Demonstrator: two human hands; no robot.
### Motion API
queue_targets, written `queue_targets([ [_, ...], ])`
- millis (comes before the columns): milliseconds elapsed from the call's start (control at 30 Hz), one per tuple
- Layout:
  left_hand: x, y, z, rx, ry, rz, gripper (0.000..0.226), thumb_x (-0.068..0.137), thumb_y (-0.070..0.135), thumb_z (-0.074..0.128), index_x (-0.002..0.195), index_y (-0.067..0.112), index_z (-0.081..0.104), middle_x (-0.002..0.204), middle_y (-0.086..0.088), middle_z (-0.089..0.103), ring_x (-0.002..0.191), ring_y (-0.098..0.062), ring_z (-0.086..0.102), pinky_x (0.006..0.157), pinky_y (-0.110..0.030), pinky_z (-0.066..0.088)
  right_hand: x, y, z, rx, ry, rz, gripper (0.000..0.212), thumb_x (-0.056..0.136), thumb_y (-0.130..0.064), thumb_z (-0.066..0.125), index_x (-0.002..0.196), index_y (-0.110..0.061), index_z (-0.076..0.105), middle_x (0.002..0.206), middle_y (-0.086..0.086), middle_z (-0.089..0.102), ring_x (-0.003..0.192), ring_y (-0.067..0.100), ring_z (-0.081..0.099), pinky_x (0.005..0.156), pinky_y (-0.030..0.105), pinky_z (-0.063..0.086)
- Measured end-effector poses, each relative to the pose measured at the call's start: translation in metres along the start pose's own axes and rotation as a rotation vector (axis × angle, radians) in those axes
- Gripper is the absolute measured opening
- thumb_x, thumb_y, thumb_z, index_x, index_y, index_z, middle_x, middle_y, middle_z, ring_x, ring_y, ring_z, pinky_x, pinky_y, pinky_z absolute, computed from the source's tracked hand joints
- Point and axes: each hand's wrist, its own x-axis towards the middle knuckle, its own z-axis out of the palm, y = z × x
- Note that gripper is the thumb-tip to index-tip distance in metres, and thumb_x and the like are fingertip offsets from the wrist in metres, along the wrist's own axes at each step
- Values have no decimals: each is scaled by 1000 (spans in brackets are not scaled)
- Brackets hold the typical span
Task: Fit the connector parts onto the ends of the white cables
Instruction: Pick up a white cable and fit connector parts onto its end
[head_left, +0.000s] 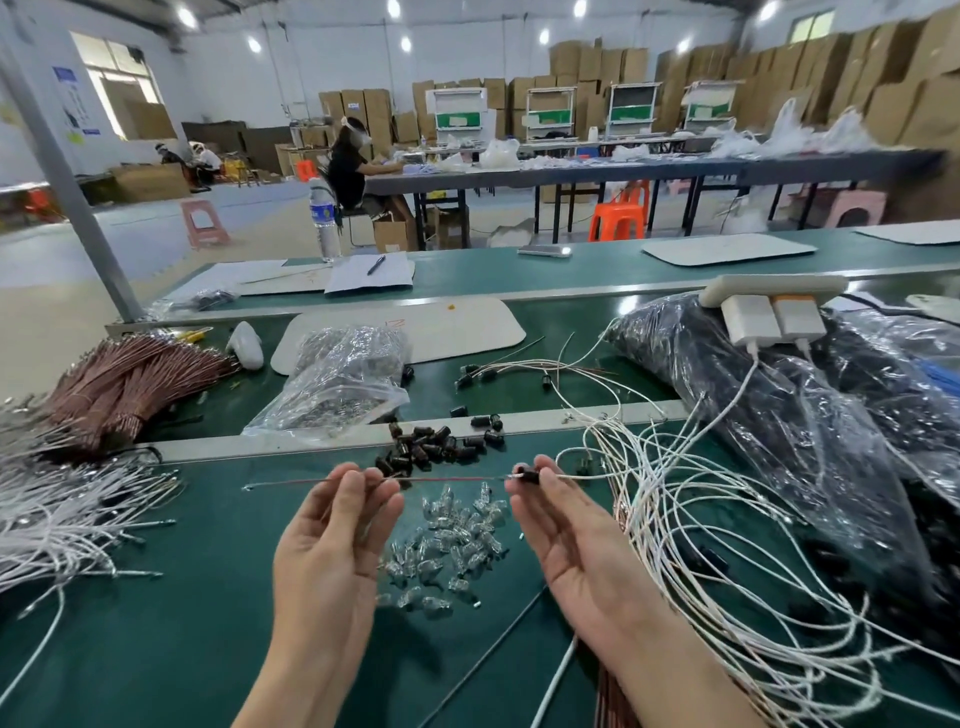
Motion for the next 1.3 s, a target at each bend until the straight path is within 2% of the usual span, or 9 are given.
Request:
queue_targets([
  [300,3,-5,-3,-12,73,35,13,88,12,61,100,7,65,85,-8,75,77,-17,74,68,-24,60,2,9,2,-4,17,58,26,81,1,69,107,3,68,114,29,70,92,32,75,65,30,63],
  [467,7,-5,-7,-40,111,27,7,93,10,60,97,8,64,83,-7,75,75,-16,74,67,-24,60,6,12,1,-58,13,43,29,79,-3,71,108,0,67,104,25,73,86,29,76,62,28,62],
  [567,6,-5,-7,-38,103,26,12,88,12,62,98,8,64,84,-7,75,75,-17,74,67,-24,60,8,14,-1,-97,-11,39,30,78,-4,71,108,-2,70,109,21,73,89,28,75,64,29,62],
  [767,4,-4,-6,-10,110,27,7,95,9,59,99,8,64,84,-7,74,75,-17,73,67,-23,60,9,13,-1,-88,-75,32,22,79,-2,68,98,-5,79,118,18,72,96,29,74,71,30,62],
  [1067,5,-4,-7,4,109,26,7,95,9,59,99,8,65,85,-8,74,75,-17,73,67,-23,60,9,11,-2,-55,-77,40,39,79,6,65,116,-4,64,123,19,70,99,30,73,77,33,62],
  [1300,3,-4,-6,31,88,20,8,94,10,60,100,8,64,85,-8,74,76,-18,73,67,-24,60,8,12,1,23,-27,45,30,77,5,67,105,-3,60,118,25,70,106,34,71,74,30,61],
])
